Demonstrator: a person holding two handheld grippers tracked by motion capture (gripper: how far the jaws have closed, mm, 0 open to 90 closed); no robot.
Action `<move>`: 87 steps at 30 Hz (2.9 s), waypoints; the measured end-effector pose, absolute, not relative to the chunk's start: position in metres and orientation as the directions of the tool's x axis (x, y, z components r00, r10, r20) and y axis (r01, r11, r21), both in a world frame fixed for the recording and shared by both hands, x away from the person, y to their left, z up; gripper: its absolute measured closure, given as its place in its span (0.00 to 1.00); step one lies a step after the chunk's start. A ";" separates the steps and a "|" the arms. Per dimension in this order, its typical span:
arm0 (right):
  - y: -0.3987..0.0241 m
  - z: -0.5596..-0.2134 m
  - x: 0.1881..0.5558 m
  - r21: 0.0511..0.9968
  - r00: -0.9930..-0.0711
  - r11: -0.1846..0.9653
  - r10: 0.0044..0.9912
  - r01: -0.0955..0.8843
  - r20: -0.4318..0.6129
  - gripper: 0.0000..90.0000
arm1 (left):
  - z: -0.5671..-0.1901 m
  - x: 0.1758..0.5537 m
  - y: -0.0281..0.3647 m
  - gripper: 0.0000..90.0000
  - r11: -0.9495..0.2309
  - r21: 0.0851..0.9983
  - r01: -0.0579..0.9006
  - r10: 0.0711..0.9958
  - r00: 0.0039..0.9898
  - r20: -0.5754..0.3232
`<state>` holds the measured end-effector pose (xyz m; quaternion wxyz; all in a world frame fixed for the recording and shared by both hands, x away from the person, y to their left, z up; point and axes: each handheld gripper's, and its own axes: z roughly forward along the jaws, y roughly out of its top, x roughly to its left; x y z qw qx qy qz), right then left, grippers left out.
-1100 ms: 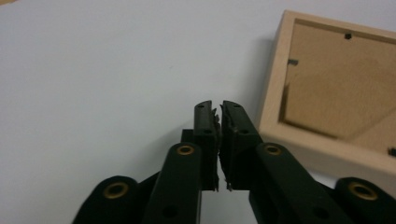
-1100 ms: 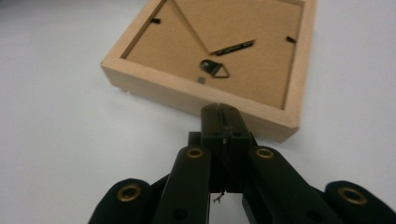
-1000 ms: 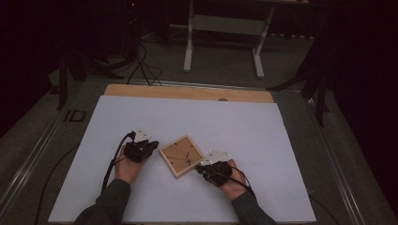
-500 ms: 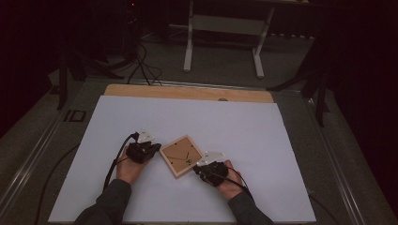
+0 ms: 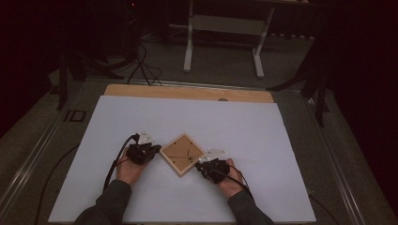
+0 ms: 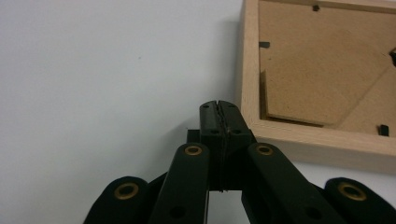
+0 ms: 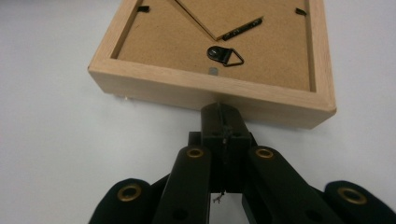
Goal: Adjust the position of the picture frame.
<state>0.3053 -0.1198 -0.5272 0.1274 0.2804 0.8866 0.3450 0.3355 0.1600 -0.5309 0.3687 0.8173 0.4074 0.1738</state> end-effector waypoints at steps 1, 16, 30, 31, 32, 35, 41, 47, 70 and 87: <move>-0.120 -0.528 0.306 0.682 -0.809 0.604 0.588 0.412 -0.031 1.00 | -0.531 0.335 0.160 1.00 -0.396 0.744 0.538 0.793 0.608 -0.017; -0.123 -0.528 0.310 0.675 -0.793 0.600 0.608 0.429 -0.036 1.00 | -0.530 0.327 0.154 1.00 -0.415 0.741 0.528 0.781 0.625 -0.008; -0.126 -0.523 0.308 0.682 -0.799 0.598 0.601 0.420 -0.035 1.00 | -0.530 0.322 0.149 1.00 -0.423 0.740 0.522 0.774 0.634 -0.005; -0.126 -0.523 0.309 0.684 -0.793 0.593 0.608 0.425 -0.034 1.00 | -0.530 0.322 0.149 1.00 -0.424 0.741 0.521 0.774 0.633 -0.003; -0.127 -0.523 0.311 0.685 -0.789 0.587 0.614 0.431 -0.030 1.00 | -0.530 0.322 0.149 1.00 -0.424 0.741 0.521 0.774 0.633 -0.002; -0.127 -0.523 0.311 0.684 -0.788 0.589 0.614 0.431 -0.032 1.00 | -0.530 0.322 0.149 1.00 -0.424 0.741 0.521 0.774 0.633 -0.002; -0.124 -0.520 0.302 0.671 -0.821 0.622 0.570 0.403 -0.035 1.00 | -0.530 0.321 0.148 1.00 -0.423 0.739 0.524 0.776 0.631 -0.003; -0.125 -0.520 0.308 0.678 -0.796 0.602 0.604 0.422 -0.042 1.00 | -0.530 0.319 0.147 1.00 -0.426 0.737 0.525 0.771 0.637 -0.008; -0.139 -0.522 0.317 0.687 -0.746 0.561 0.665 0.462 -0.041 1.00 | -0.527 0.309 0.135 1.00 -0.444 0.744 0.499 0.743 0.669 -0.005; -0.144 -0.524 0.325 0.698 -0.710 0.527 0.703 0.484 -0.038 1.00 | -0.527 0.308 0.130 1.00 -0.437 0.748 0.499 0.740 0.672 -0.016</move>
